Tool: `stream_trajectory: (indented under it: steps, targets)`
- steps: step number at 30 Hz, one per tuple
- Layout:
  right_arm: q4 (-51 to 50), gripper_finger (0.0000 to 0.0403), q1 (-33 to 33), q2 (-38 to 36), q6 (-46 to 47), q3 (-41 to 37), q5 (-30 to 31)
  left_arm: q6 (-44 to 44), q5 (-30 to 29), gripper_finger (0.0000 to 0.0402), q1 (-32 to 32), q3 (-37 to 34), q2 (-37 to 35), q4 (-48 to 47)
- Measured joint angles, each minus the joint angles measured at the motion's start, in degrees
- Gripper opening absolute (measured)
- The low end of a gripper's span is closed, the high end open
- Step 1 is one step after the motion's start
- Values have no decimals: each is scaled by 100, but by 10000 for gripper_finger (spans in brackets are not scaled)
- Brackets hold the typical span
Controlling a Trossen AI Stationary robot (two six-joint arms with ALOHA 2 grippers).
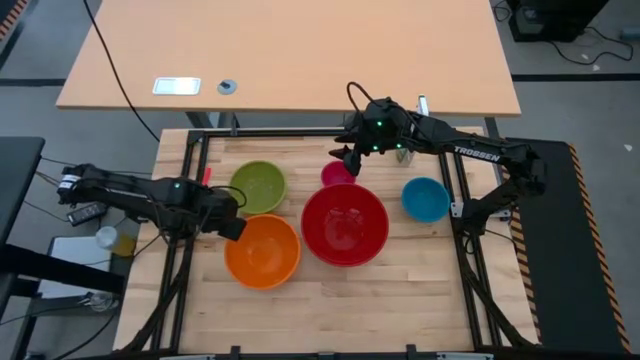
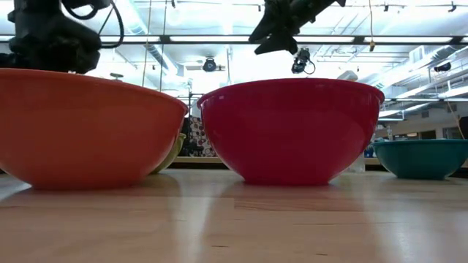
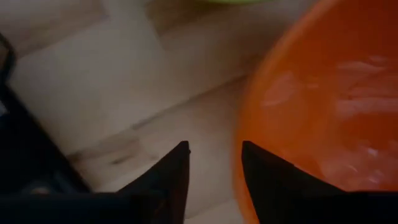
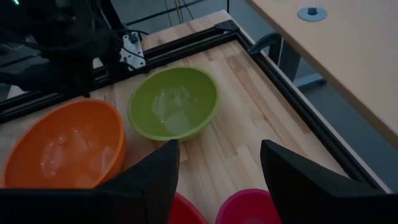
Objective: Nest bowls inside each other
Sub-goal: Stack the orange bowl on the big red bowl
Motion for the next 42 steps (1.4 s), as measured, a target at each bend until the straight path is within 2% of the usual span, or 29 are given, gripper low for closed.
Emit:
stream_trajectory:
  steps: [6, 11, 16, 21, 25, 28, 33, 38, 42]
  targets:
    - [52, 231, 0, 8, 20, 0, 0, 283, -90, 215, 0, -3, 319, 486]
    - [47, 231, 0, 11, 168, 0, -37, 375, -136, 215, 0, -4, 410, 516]
    - [45, 231, 33, 13, 168, 0, -48, 410, -120, 188, -1, -247, 402, 628]
    - [45, 231, 39, 13, 170, 0, -57, 334, 93, 170, -4, -589, 404, 1346]
    - [47, 231, 39, 13, 170, 0, -57, 334, 133, 152, -2, -691, 404, 1424]
    - [47, 231, 39, 13, 170, 0, -57, 394, 219, 115, -2, -694, 404, 1412]
    - [62, 231, 39, 13, 155, 0, -57, 418, 291, 20, -2, -694, 404, 1412]
    - [179, 231, 39, 15, 121, 0, -55, 280, 398, 22, -1, -694, 397, 1418]
    - [176, 231, 39, 17, 52, 0, -55, 300, 700, 14, -1, -540, 212, 1259]
